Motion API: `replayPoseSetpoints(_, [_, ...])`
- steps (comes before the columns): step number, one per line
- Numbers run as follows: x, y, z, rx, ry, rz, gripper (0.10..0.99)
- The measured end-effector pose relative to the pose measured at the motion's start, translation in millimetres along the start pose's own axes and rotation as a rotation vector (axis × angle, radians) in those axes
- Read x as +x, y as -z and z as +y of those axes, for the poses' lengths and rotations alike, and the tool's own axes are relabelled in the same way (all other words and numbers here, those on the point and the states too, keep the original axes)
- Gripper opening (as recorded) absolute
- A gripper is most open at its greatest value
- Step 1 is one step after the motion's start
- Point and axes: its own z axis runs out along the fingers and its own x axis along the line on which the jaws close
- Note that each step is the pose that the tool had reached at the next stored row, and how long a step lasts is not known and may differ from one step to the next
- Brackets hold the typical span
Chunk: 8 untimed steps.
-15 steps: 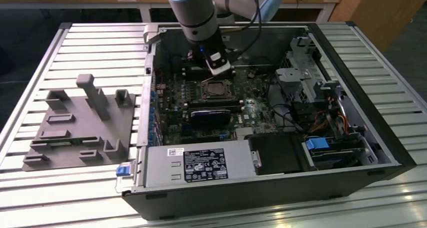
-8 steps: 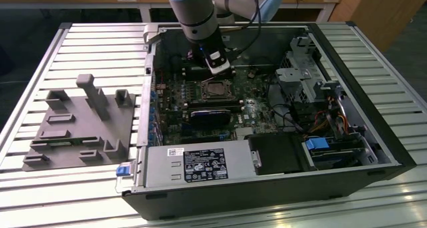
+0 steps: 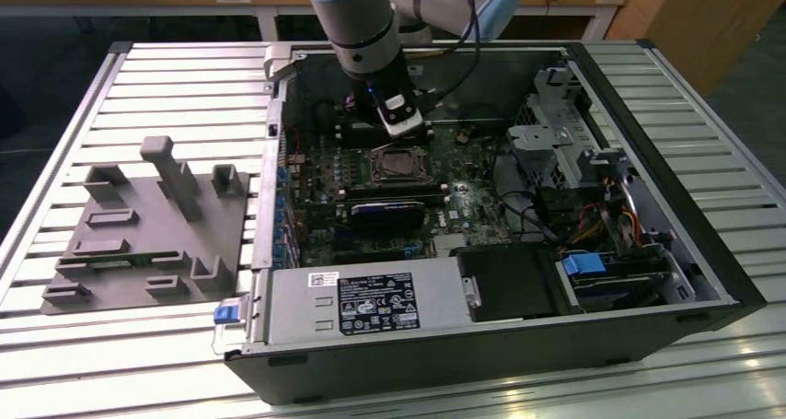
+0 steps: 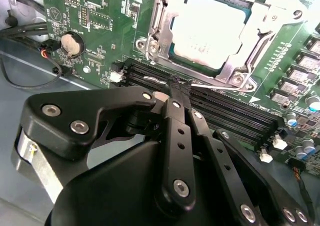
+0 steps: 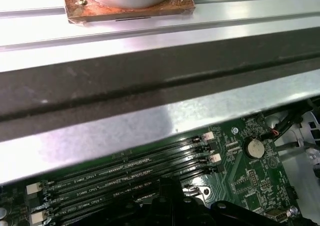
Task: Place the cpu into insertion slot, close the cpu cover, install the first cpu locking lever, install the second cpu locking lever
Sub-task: 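Install the first cpu locking lever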
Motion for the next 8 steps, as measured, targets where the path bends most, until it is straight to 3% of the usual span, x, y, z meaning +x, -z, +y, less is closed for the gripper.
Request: replayPoseSetpoints(8, [1.4, -2.0, 3.1, 0.011, -0.009, -0.0058, 0.106])
